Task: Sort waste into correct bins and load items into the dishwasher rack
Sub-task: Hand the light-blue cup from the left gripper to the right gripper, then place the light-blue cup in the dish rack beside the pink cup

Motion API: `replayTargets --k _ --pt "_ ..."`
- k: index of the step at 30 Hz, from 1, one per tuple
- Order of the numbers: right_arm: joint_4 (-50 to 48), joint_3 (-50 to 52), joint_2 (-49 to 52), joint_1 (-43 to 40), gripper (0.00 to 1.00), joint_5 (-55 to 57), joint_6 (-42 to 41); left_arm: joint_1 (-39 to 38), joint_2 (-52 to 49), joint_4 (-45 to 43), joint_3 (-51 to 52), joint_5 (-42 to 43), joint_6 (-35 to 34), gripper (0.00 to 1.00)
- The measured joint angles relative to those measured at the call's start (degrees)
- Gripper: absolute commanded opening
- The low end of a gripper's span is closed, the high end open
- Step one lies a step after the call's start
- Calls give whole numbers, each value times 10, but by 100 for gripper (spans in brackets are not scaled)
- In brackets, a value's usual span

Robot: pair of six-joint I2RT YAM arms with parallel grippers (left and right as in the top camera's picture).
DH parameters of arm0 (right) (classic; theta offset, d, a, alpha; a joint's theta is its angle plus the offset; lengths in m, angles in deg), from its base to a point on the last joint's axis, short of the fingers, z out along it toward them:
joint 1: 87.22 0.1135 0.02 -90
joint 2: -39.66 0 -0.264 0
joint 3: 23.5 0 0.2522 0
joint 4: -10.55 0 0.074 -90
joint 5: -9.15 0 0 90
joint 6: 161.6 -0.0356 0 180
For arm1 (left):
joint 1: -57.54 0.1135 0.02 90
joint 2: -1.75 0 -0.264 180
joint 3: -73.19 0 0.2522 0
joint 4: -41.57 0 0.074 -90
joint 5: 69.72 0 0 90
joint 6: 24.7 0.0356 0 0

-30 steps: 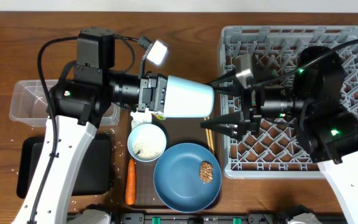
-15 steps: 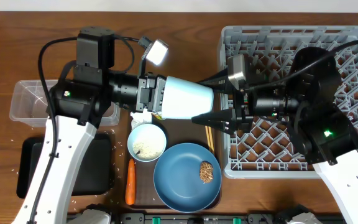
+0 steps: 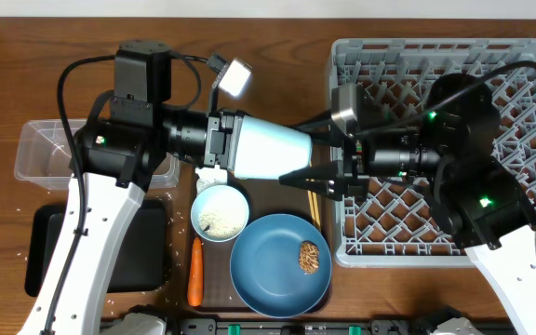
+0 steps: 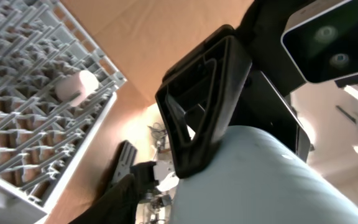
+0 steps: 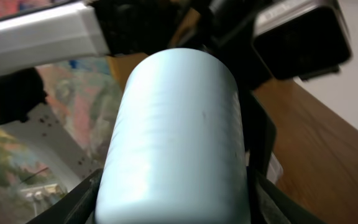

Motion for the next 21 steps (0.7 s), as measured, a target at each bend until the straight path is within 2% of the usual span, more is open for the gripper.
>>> replayTargets --k 4,8,14,21 --pt "38 0 -3 -2 37 33 0 1 0 0 0 -56 -1 60" --pt "111 0 -26 -25 36 84 0 5 0 0 0 -122 -2 64" --pt "217 -1 -75 -123 38 183 -1 37 0 1 0 -171 -2 64" --pt "362 -2 -114 -270 40 322 -2 71 0 16 0 -186 -2 65"
